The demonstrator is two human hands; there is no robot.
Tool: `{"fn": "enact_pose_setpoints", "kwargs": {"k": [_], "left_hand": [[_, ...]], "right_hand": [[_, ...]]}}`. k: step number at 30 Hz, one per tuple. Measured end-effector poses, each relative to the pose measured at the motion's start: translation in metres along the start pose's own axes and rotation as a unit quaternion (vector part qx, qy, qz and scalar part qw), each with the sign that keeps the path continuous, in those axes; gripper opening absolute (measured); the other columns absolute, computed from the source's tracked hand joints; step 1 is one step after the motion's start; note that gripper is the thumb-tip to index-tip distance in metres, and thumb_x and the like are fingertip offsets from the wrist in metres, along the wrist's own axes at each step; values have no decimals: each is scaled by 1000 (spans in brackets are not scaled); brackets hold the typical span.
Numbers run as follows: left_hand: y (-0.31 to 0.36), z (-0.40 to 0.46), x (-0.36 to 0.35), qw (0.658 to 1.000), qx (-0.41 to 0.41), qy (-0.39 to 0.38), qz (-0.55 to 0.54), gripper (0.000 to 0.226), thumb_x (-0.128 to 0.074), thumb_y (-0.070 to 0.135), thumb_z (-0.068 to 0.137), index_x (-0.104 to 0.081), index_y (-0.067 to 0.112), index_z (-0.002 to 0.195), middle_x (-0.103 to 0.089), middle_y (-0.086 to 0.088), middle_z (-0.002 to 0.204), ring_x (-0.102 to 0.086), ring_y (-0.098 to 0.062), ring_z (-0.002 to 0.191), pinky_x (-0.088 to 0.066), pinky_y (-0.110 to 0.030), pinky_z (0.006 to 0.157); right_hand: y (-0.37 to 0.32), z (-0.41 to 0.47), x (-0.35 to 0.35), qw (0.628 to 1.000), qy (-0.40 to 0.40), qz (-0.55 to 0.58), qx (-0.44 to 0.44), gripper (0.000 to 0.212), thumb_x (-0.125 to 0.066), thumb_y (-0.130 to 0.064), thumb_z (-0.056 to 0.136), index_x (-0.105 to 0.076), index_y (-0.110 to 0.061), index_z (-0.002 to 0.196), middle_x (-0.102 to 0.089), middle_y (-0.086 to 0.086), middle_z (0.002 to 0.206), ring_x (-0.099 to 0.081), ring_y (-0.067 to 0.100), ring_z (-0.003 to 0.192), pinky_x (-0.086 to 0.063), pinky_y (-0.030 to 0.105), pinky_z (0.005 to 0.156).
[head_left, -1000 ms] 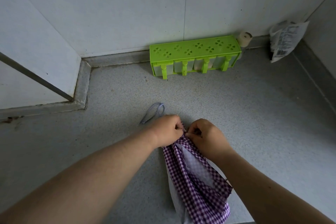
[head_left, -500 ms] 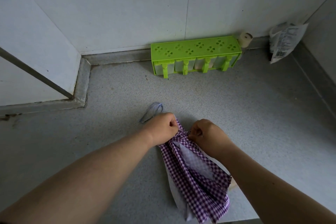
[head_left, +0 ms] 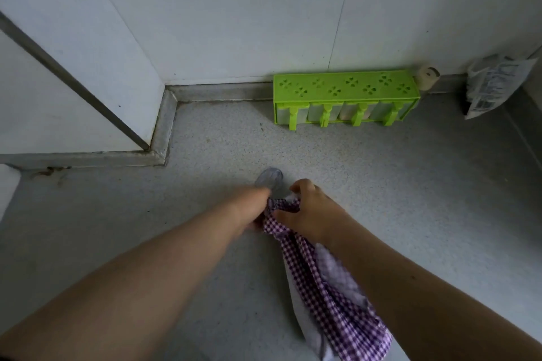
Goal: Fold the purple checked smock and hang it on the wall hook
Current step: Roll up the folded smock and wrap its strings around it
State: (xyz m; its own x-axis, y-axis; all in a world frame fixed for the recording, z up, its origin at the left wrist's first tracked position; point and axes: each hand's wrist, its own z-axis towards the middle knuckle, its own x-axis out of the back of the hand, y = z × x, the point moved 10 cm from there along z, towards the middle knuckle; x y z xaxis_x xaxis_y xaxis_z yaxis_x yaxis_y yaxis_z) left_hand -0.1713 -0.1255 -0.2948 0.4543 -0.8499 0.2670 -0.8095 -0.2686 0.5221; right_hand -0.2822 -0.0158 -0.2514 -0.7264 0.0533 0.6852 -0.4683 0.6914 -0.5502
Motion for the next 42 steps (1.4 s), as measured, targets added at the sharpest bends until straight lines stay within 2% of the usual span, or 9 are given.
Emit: {"fn": "enact_pose_setpoints", "kwargs": {"k": [5,8,14,19,21,27,34,39,42], "left_hand": [[4,-16,-5,994,-28,-40,-101,27,-52,21,108,-74,12,94,-72,-8,82,-67,-15,60,-50,-23,53],[13,-25,8,982,-60,-14,-179,34,-49,30,112,-74,8,112,-74,-12,95,-67,-18,68,-52,-25,51],[41,-66,20,976,-116,-10,-184,41,-39,43,114,-56,16,88,-57,-6,71,-58,-16,53,-51,-27,50],[65,-99,21,965,-143,-38,-215,35,-40,38,114,-54,19,89,-57,-1,60,-57,-17,53,-52,-29,52],[75,-116,22,963,-141,-66,-219,33,-45,29,111,-51,19,80,-53,0,57,-55,-16,52,-50,-29,53],[97,-150,38,974,-189,-60,-111,35,-56,-10,92,-46,20,79,-51,-4,69,-54,-16,62,-50,-30,59],[93,-171,47,974,-197,-38,-102,17,-63,1,101,-70,11,89,-72,-1,72,-68,-11,63,-57,-24,60],[93,-180,65,969,-219,19,-114,10,-69,16,102,-76,9,103,-79,-8,89,-73,-14,74,-56,-26,64],[96,-188,73,967,-227,13,-115,9,-69,17,103,-74,9,102,-78,-3,78,-72,-12,70,-57,-25,63]], "right_hand": [[-19,-2,-4,998,-2,35,56,52,-53,-70,89,-59,-39,130,-50,-3,133,-53,13,119,-46,33,105],[-28,-11,16,995,46,55,64,41,-60,-62,93,-66,-36,124,-46,-9,130,-49,4,109,-41,23,98],[-54,-32,43,988,101,81,86,8,-68,-38,94,-72,-32,97,-51,-9,118,-55,1,98,-42,13,87],[-78,-48,65,980,124,123,100,16,-54,-21,101,-68,-13,101,-55,3,117,-57,15,104,-44,29,98],[-88,-59,79,972,133,154,115,21,-50,-20,105,-67,-9,108,-56,6,116,-55,16,109,-38,23,97],[-104,-77,98,976,117,133,129,22,-49,-29,107,-65,-18,97,-57,3,107,-55,14,96,-40,29,86],[-117,-92,108,976,101,133,142,25,-50,-18,107,-66,-3,95,-60,-2,79,-57,16,73,-39,14,57],[-115,-92,108,976,100,147,123,19,-48,-29,108,-60,-19,96,-65,-3,83,-58,8,72,-41,23,61],[-114,-95,113,973,104,170,116,17,-49,-27,107,-59,-21,95,-71,-3,85,-63,9,74,-46,25,63]]}}
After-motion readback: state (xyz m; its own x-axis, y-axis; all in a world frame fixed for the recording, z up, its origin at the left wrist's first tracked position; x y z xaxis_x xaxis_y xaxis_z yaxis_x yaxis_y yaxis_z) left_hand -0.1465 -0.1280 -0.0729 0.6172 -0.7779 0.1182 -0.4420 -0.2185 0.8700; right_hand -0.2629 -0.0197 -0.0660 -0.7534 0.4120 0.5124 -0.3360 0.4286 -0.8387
